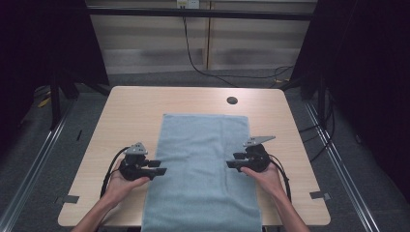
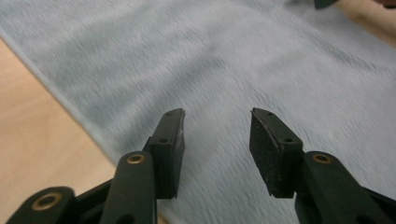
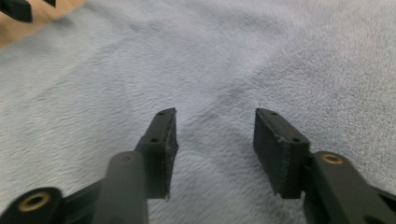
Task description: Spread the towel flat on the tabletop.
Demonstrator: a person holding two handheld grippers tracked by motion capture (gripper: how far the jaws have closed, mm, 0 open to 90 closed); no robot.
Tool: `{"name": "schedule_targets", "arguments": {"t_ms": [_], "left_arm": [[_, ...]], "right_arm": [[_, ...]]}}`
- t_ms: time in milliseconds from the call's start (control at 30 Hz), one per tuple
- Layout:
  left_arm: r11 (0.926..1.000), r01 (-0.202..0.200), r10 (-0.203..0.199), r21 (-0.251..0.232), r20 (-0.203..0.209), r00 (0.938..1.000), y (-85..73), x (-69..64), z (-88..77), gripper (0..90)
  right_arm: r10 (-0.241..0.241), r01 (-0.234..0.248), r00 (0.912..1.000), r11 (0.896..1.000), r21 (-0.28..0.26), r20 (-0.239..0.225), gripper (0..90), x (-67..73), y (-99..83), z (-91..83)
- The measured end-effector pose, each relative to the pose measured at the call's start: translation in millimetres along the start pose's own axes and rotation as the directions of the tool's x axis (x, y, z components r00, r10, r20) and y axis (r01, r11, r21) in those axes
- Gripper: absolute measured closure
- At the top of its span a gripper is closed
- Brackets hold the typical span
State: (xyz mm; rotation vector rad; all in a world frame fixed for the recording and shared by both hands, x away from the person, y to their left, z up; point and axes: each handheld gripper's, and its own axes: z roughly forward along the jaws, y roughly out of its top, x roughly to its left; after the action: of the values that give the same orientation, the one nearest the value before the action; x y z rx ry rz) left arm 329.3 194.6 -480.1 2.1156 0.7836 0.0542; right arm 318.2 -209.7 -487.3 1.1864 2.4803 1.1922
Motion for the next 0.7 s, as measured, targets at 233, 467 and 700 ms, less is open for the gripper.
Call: {"name": "schedule_targets", "arguments": {"t_ms": [233, 467, 700], "left_arm": [[0.9995, 0.031, -0.031, -0.002, -0.066, 0.9973, 13.5, 20.6, 18.1, 48.4], [0.9996, 0.001, 0.003, 0.03, -0.118, 0.993, 5.9, 30.7, 29.8, 50.0], [0.9932, -0.095, 0.103, 0.068, -0.13, 0.9862, -8.7, 13.7, 17.4, 74.9]], "right_arm": [[-0.012, 0.013, 0.9957, 1.0, -0.003, 0.092, 46.0, -9.2, 5.0, 15.4], [-0.063, 0.061, 0.9905, 0.998, 0.022, 0.122, 70.6, -3.6, 0.2, 22.2], [-0.07, 0.069, 0.9945, 0.997, 0.016, 0.077, 77.3, 10.9, -8.3, 18.0]]}}
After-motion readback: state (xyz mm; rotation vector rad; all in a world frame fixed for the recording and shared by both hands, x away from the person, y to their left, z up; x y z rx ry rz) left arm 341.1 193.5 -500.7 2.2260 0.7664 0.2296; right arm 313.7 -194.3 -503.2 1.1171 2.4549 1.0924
